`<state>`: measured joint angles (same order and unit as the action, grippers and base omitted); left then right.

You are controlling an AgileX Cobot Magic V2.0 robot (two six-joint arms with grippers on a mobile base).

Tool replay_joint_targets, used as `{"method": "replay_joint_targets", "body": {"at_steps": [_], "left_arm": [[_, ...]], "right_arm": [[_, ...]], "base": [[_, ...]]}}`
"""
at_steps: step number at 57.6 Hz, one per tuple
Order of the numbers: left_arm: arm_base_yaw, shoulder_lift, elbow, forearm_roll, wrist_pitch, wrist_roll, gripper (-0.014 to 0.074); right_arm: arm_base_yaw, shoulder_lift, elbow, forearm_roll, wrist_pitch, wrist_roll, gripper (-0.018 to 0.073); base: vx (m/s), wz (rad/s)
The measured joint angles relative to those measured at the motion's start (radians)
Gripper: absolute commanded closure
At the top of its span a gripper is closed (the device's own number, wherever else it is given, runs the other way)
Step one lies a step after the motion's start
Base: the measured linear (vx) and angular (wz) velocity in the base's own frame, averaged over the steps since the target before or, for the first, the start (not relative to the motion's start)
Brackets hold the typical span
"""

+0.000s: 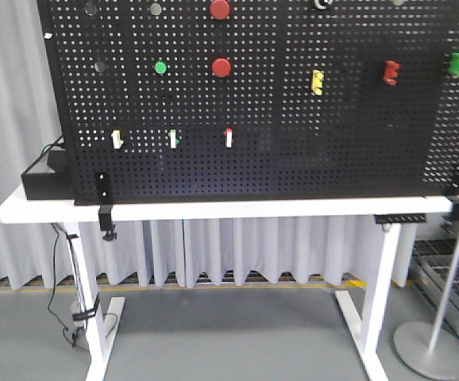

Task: Rotate knob clockwise with right arm
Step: 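Drive the base toward the black pegboard with both arms raised, then move the right gripper in front of the white rotary knob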

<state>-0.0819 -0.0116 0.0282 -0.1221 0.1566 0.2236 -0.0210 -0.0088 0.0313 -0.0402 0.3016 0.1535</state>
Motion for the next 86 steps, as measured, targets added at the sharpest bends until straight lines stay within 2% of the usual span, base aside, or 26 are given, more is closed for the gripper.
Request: {"method": "replay_joint_targets", "body": {"at_steps": [56, 86], "left_arm": [[0.000, 0.000, 0.000, 0.000, 0.000, 0.000, 0.0603], [0.000, 0.000, 0.000, 0.000, 0.000, 0.000, 0.0603]], "right_arm": [[0.000, 0.000, 0.000, 0.000, 0.001, 0.000, 0.0567], [0.000, 0.000, 0.000, 0.000, 0.001, 0.000, 0.0567]], "base": [[0.40, 0.04], [0.23, -0.08]]}}
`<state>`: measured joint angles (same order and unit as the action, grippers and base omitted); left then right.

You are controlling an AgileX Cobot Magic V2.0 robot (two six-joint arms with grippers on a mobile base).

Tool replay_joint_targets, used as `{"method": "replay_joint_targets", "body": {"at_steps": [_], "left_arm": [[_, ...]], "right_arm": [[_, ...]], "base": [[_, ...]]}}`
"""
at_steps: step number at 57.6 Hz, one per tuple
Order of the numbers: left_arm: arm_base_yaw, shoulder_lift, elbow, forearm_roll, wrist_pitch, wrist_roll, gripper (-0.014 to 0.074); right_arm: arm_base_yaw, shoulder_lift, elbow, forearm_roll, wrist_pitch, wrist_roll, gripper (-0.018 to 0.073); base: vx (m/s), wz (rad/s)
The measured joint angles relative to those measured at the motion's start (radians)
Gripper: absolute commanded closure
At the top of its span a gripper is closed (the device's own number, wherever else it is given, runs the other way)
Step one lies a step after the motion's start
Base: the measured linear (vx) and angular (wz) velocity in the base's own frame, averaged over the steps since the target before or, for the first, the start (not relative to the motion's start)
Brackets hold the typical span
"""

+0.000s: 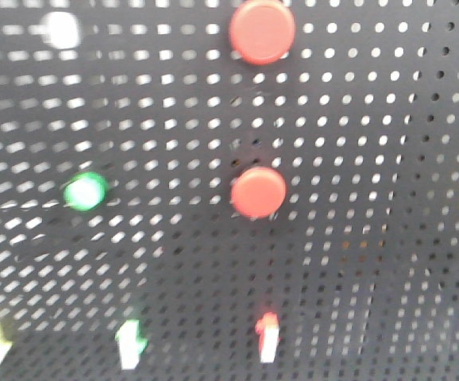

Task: Rotate knob clockwise with right arm
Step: 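Move the right gripper in front of the white rotary knob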

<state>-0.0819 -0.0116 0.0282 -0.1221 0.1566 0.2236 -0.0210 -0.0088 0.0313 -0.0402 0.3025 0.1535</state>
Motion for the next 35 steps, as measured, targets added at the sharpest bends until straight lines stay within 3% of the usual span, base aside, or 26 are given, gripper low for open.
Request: {"method": "replay_joint_targets", "body": {"at_steps": [12, 25, 35], "left_arm": [[0.000, 0.000, 0.000, 0.000, 0.000, 0.000, 0.0603], [0.000, 0.000, 0.000, 0.000, 0.000, 0.000, 0.0603], [0.000, 0.000, 0.000, 0.000, 0.000, 0.000, 0.0603]], "right_arm": [[0.000, 0.000, 0.000, 0.000, 0.000, -0.003, 0.0567], [0.000, 0.000, 0.000, -0.052, 0.000, -0.093, 0.0567], [0.000, 0.000, 0.000, -0.057, 0.000, -0.104, 0.0567]], "base": [[0.07, -0.03], [0.01, -0.01], [0.00, 0.01]]}}
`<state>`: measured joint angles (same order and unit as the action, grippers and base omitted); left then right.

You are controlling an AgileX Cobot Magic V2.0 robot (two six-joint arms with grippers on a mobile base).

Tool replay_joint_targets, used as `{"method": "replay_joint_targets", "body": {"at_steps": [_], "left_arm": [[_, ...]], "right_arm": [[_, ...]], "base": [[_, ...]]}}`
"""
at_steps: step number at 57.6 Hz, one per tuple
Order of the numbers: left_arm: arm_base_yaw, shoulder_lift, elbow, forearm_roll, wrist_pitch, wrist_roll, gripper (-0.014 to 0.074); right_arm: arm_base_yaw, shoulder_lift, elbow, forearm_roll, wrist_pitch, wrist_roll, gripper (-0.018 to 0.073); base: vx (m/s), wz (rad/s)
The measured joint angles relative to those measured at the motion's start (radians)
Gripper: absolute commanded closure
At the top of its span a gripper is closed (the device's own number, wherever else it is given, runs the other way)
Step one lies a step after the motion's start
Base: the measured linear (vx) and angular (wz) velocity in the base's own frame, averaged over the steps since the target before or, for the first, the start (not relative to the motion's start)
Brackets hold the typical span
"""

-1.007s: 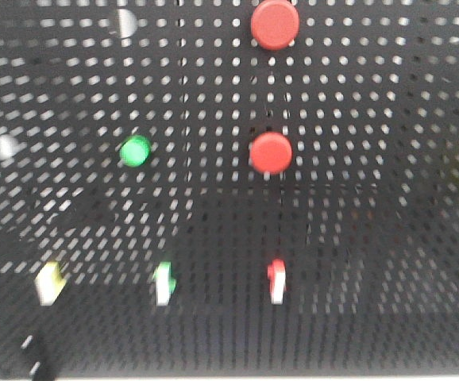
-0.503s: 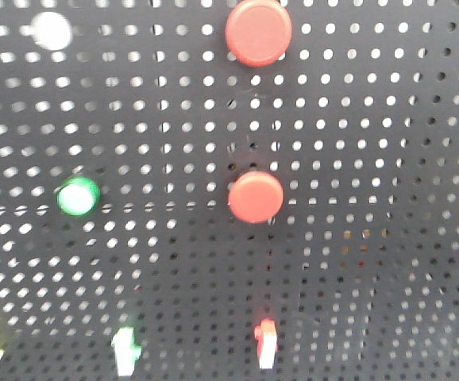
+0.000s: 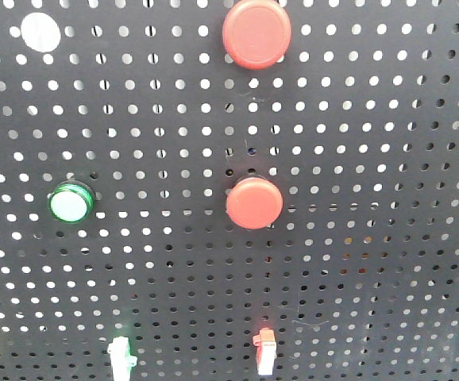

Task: Rotate knob clockwise with right arm
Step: 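Move the right gripper in front of the white rotary knob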

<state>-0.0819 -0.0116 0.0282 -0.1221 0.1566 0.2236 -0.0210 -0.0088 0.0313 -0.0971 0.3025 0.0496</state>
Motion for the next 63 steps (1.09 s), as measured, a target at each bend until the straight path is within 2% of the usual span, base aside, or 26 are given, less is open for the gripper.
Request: {"method": "replay_joint_targets", "body": {"at_steps": [13, 27, 45, 55, 63], "left_arm": [[0.000, 0.000, 0.000, 0.000, 0.000, 0.000, 0.0603], [0.000, 0.000, 0.000, 0.000, 0.000, 0.000, 0.0603], [0.000, 0.000, 0.000, 0.000, 0.000, 0.000, 0.0603], [0.000, 0.000, 0.000, 0.000, 0.000, 0.000, 0.0603], [0.000, 0.000, 0.000, 0.000, 0.000, 0.000, 0.0603]], "right_arm": [[0.000, 0.000, 0.000, -0.011, -0.021, -0.001, 0.0567], [0.000, 0.000, 0.000, -0.015, -0.216, -0.001, 0.0567], [0.000, 0.000, 0.000, -0.016, -0.269, -0.001, 0.0567], [0.000, 0.000, 0.000, 0.004, -0.400, 0.033, 0.0567], [0.000, 0.000, -0.089, 0.012, -0.400, 0.060, 0.0567]], "base": [[0.00, 0.00], [0.00, 0.00], [0.00, 0.00], [0.00, 0.00], [0.00, 0.00]]}}
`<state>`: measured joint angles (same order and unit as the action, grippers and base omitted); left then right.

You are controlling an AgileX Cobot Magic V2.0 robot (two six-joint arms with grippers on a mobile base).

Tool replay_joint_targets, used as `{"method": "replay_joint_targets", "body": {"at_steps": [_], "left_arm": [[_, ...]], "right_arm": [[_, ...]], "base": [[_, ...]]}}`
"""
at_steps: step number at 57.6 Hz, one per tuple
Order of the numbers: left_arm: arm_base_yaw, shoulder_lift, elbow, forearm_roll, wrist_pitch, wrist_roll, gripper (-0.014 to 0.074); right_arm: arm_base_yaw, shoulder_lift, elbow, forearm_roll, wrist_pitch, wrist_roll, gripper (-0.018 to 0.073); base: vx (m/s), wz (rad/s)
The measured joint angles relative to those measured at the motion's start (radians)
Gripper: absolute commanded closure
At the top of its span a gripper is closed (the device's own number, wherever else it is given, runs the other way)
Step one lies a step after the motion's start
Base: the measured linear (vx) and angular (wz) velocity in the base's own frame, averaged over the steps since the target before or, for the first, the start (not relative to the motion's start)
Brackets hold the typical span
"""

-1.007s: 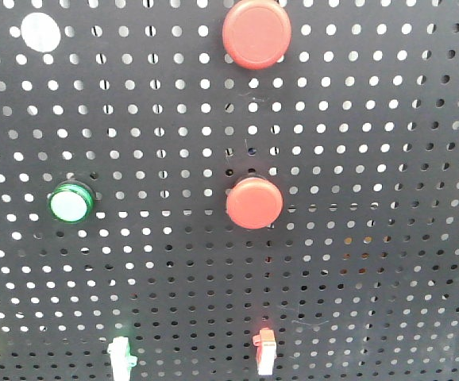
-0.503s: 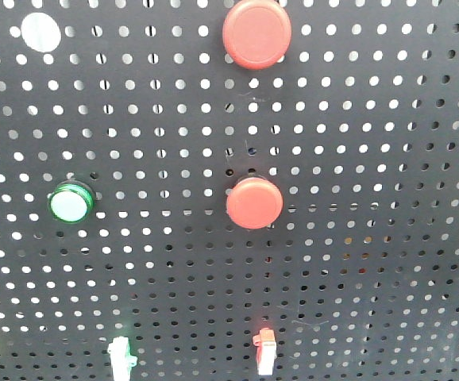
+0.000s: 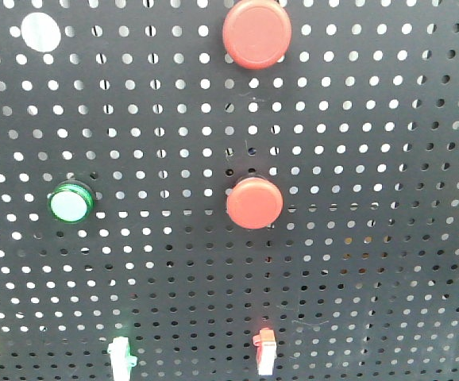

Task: Rotate knob clockwise with right arm

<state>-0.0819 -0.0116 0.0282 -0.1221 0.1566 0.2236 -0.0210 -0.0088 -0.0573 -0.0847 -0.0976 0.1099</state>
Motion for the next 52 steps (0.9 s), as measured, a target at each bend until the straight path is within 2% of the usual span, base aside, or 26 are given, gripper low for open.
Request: {"method": "replay_joint_targets", "body": {"at_steps": [11, 20, 28, 34, 45, 52], "left_arm": [[0.000, 0.000, 0.000, 0.000, 0.000, 0.000, 0.0603], [0.000, 0.000, 0.000, 0.000, 0.000, 0.000, 0.0603], [0.000, 0.000, 0.000, 0.000, 0.000, 0.000, 0.0603], [0.000, 0.000, 0.000, 0.000, 0.000, 0.000, 0.0603], [0.000, 0.000, 0.000, 0.000, 0.000, 0.000, 0.0603], [0.000, 0.000, 0.000, 0.000, 0.000, 0.000, 0.0603]], "right_arm": [[0.000, 0.056, -0.354, 0.001, 0.120, -0.003, 0.0567], [0.000, 0.243, -0.685, -0.028, 0.272, -0.048, 0.0567], [0.000, 0.411, -0.881, -0.030, 0.379, -0.062, 0.0567], [0.000, 0.478, -0.952, -0.021, 0.409, -0.057, 0.0567], [0.000, 0.528, -0.969, 0.024, 0.372, -0.028, 0.0564], [0.000, 0.546, -0.969, 0.030, 0.368, -0.069, 0.0564]], "base": [[0.00, 0.00], [0.00, 0.00], [0.00, 0.00], [0.00, 0.00], [0.00, 0.00], [0.00, 0.00]]}}
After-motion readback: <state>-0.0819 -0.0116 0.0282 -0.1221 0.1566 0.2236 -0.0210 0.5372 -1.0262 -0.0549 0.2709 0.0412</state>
